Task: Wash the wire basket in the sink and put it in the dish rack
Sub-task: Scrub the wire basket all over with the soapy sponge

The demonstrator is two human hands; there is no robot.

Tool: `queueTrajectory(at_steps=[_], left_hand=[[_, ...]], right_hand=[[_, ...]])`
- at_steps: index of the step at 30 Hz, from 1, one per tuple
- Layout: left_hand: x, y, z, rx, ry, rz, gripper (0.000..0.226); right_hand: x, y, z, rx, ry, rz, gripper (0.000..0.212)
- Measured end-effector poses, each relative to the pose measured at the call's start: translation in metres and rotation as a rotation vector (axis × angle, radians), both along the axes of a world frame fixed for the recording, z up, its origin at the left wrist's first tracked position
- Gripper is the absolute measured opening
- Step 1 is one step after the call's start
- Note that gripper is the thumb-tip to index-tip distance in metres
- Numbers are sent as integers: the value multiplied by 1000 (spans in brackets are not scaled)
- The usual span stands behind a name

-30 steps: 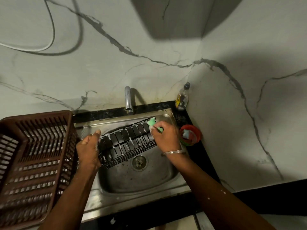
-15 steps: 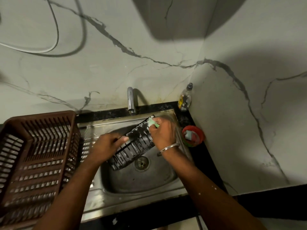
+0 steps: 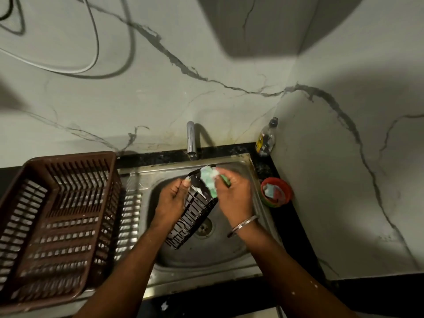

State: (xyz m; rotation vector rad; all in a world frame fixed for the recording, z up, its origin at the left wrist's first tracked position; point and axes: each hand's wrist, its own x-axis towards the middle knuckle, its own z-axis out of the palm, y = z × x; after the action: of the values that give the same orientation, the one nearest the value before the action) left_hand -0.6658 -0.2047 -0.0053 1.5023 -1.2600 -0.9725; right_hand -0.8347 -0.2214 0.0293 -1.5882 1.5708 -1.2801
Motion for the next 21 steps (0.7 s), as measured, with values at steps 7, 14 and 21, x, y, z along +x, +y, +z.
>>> queueTrajectory(at_steps=[7, 14, 21], left_hand=[[-3, -3, -7, -125, 39, -43, 42], [3, -7, -12, -156, 30, -70, 37], [9, -11, -12, -127, 139, -51, 33]], right_hand=[[14, -2, -4, -243, 417, 205, 22], [14, -5, 1, -256, 394, 149, 20], [4, -3, 10, -424, 469, 318, 26]])
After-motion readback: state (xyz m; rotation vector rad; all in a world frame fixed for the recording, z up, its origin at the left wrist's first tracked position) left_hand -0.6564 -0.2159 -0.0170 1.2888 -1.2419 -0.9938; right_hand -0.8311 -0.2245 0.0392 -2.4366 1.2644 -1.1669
